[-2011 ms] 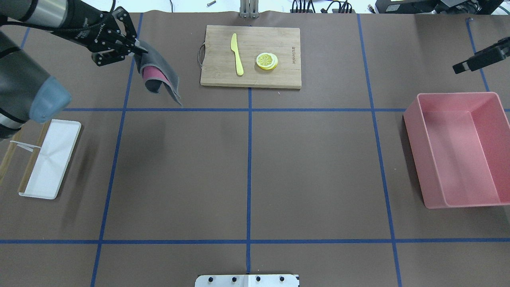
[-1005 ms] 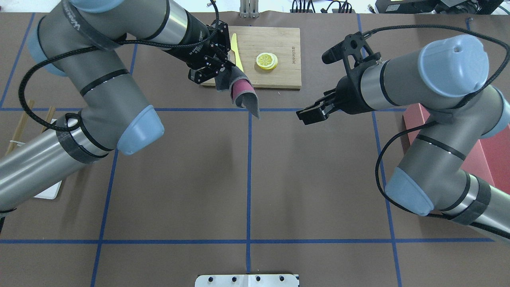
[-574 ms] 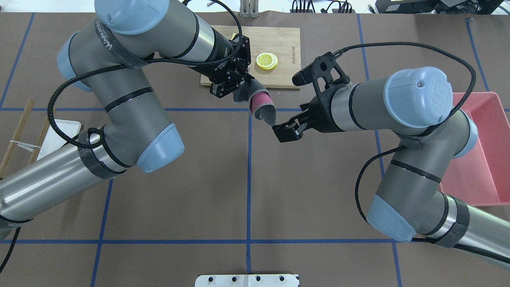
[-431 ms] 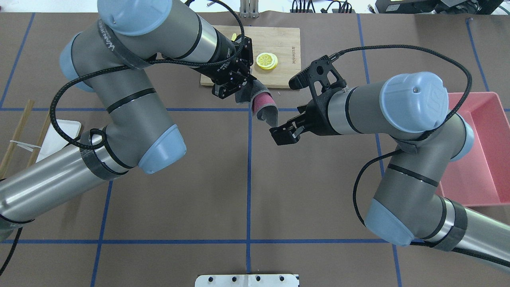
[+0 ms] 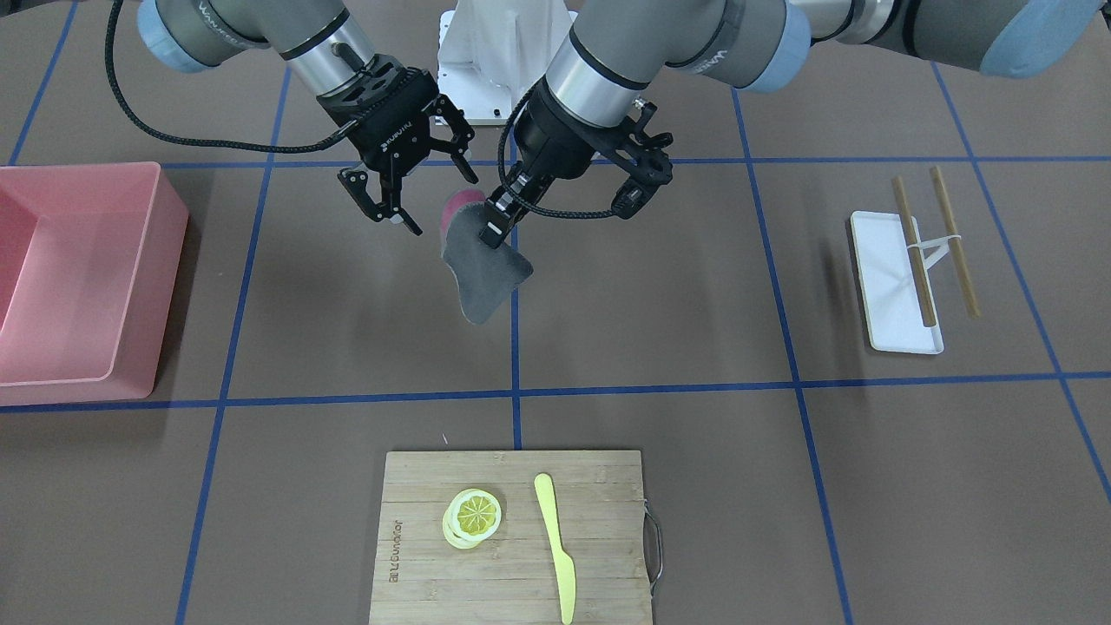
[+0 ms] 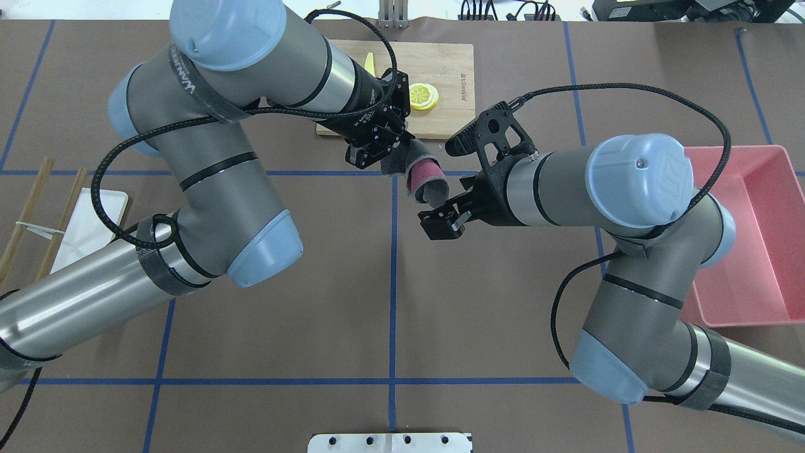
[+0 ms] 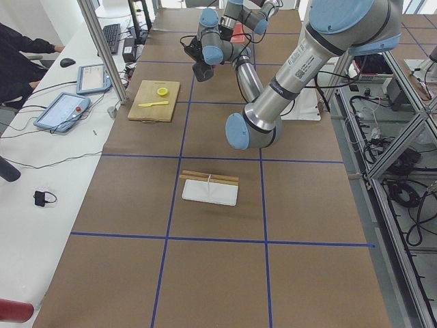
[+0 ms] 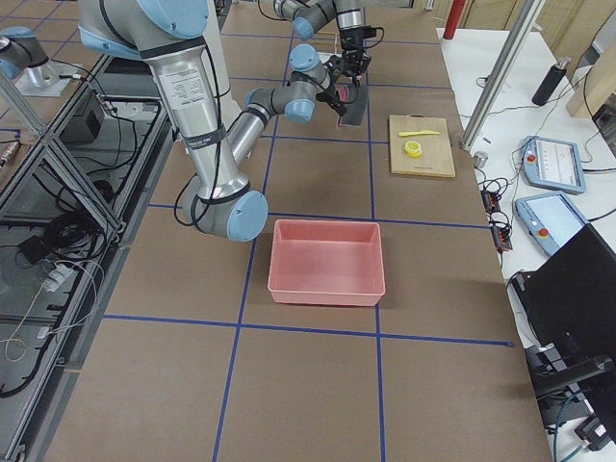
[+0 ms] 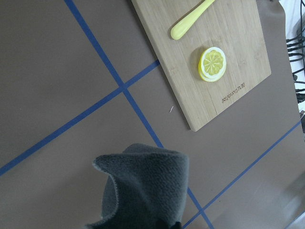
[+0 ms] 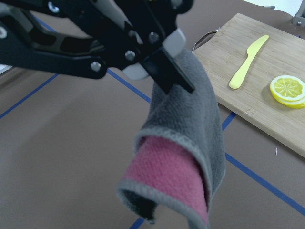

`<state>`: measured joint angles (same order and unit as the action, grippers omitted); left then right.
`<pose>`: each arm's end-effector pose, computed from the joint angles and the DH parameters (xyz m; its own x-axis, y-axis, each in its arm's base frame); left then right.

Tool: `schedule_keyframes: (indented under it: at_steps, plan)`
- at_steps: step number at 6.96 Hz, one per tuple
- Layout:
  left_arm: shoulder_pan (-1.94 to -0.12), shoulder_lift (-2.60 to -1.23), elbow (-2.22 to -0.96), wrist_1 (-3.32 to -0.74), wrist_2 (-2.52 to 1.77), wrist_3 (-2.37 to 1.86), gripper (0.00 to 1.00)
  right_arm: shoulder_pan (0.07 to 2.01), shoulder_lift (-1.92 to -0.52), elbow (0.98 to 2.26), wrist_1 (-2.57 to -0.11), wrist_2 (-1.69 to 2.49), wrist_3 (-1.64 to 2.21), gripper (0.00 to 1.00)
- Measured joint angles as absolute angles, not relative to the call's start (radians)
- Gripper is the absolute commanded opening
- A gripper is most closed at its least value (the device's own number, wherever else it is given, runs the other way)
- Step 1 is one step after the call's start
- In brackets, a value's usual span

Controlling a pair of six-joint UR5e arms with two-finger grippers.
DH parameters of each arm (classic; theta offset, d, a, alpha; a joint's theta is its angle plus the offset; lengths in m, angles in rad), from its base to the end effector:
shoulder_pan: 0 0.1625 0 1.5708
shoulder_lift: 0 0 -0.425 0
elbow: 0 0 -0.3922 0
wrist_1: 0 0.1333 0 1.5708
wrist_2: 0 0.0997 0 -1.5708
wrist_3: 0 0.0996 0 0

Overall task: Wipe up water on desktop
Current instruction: 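Grasp the hanging cloth with the right gripper below the left gripper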

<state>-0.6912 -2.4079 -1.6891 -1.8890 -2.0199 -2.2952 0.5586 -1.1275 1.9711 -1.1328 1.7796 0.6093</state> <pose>0.4488 -0.4882 0.0578 0.0004 -0.7751 -0.6318 0.3400 0.5943 -0.7288 -0.4193 -0.3949 0.1857 0.4254 -0.6801 0.5970 -0.0020 0.6590 0.7522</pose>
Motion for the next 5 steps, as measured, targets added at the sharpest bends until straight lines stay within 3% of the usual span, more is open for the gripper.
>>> schedule_keyframes:
  at_steps: [2, 3, 5]
  plan:
    - [-0.676, -2.407, -1.691, -1.89, -2.019, -2.297, 0.0, 0.557, -1.125, 1.971, -1.131, 1.778, 0.609, 0.64]
    - [-0.667, -2.407, -1.691, -1.89, -2.019, -2.3, 0.0, 0.557, -1.125, 1.97, -1.131, 1.778, 0.609, 0.46]
    - [-0.657, -2.409, -1.692, -1.89, -2.019, -2.303, 0.0, 0.557, -1.124, 1.97, -1.131, 1.778, 0.61, 0.21]
